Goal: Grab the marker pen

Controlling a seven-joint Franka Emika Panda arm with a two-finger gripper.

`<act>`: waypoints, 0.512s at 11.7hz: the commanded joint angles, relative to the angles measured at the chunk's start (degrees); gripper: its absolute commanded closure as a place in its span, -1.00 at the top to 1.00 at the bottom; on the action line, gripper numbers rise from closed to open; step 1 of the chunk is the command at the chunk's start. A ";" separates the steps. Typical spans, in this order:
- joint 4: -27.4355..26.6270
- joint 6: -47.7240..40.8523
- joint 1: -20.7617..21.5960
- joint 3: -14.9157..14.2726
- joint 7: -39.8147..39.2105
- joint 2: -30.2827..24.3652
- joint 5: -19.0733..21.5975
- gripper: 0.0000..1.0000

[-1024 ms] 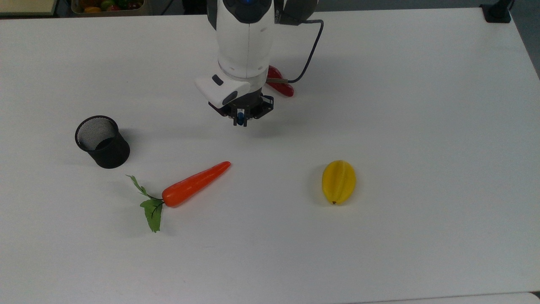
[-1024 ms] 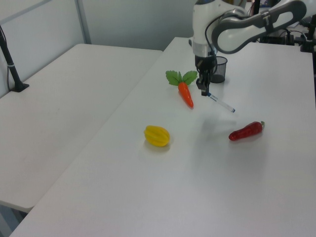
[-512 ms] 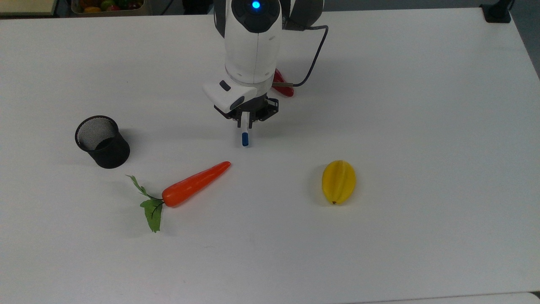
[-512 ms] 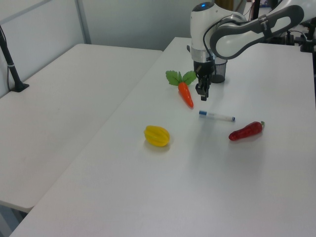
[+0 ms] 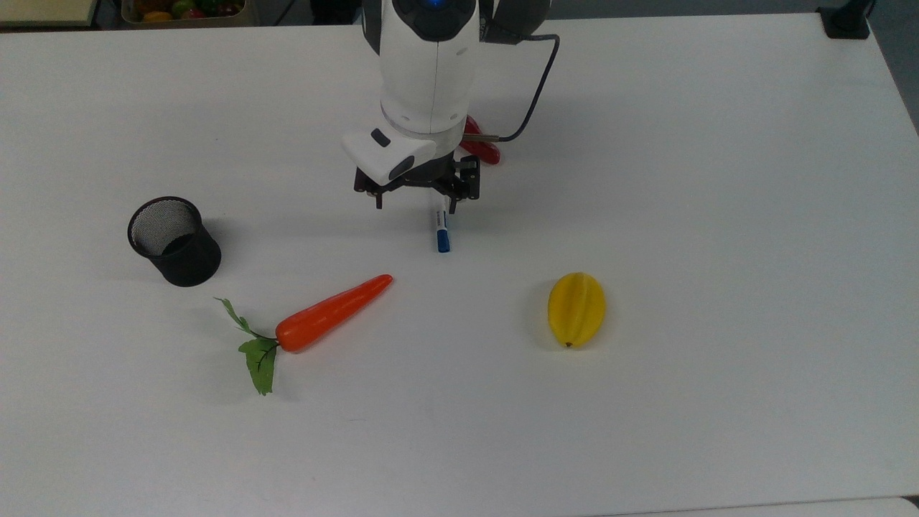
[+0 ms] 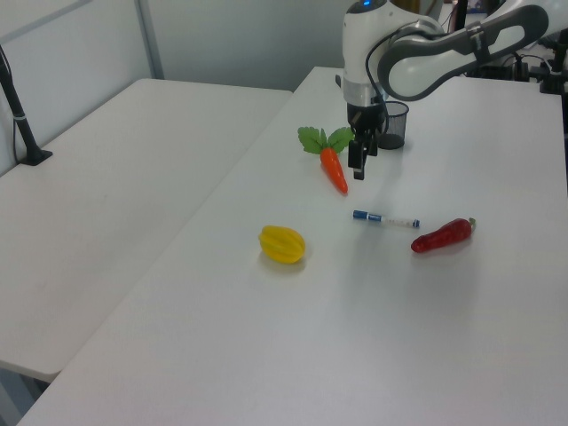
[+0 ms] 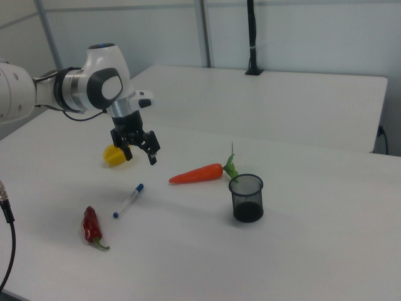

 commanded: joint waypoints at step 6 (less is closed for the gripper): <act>-3.73 -14.30 -4.45 -0.43 -4.49 -16.69 -0.74 1.00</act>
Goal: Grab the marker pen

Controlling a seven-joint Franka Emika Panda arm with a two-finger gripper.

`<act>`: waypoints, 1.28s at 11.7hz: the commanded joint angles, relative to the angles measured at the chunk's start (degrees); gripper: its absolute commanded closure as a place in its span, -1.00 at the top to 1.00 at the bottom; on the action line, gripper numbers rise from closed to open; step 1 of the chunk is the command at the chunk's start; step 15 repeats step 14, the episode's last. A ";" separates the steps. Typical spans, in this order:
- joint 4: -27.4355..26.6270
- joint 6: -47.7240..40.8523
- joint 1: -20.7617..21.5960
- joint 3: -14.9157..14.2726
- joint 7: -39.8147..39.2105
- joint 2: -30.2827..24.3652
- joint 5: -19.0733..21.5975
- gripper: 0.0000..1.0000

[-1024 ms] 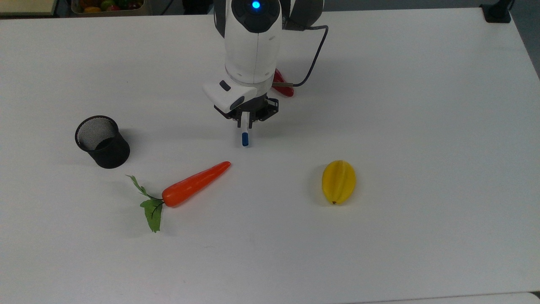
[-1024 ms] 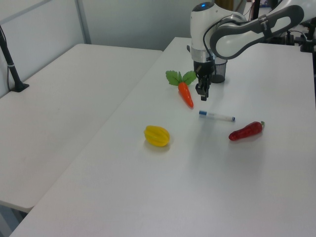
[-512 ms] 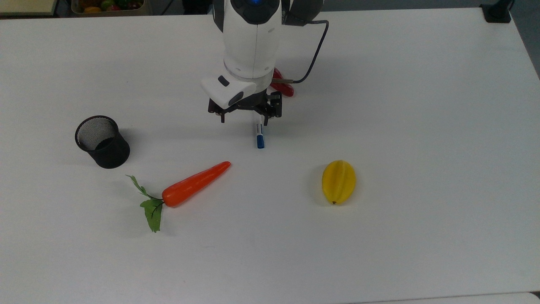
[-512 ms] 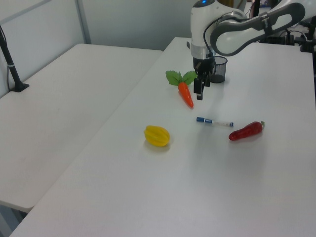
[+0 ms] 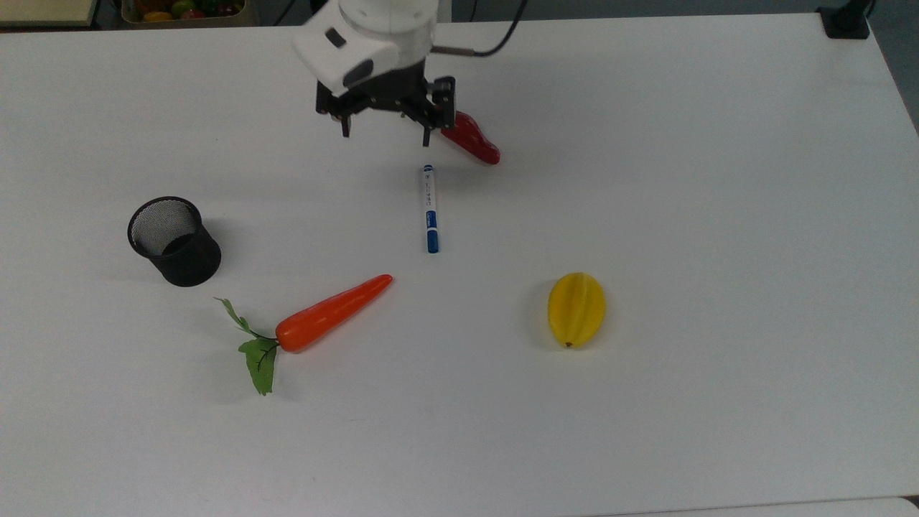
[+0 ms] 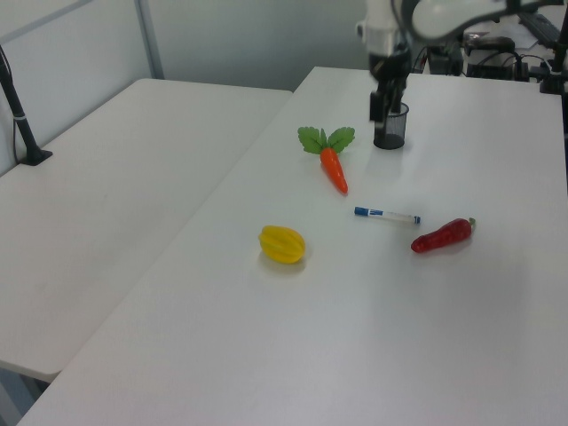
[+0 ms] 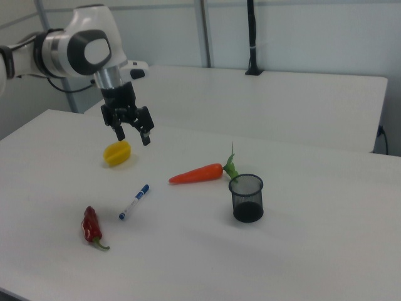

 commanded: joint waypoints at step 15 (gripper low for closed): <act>-6.14 -6.37 -12.28 7.21 -7.11 -12.42 0.57 1.00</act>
